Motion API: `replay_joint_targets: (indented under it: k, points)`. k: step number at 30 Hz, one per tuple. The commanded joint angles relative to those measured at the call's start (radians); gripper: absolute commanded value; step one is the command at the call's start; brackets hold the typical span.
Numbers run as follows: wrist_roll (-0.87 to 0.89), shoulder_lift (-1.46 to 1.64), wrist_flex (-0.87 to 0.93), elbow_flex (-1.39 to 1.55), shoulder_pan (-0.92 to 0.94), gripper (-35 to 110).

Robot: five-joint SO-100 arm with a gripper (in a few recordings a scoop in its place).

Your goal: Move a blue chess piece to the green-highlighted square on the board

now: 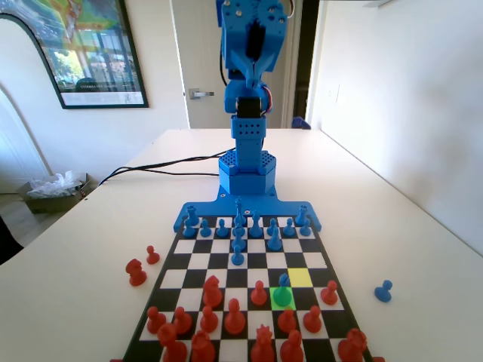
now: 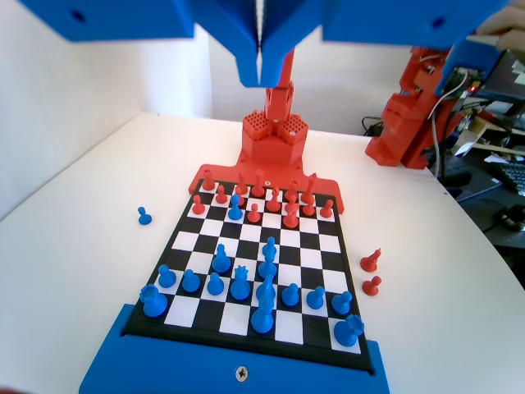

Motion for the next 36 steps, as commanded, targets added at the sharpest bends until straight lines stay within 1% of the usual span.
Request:
replay_joint_targets:
  k: [1,7,13,36]
  points:
    - [-0.012,0.058,0.029,-0.017,-0.012,1]
    - [-0.018,0.095,0.0,0.008,-0.011,2]
    - [-0.009,0.144,-0.008,0.008,0.041,11]
    - [-0.009,0.144,-0.009,0.009,0.044,11]
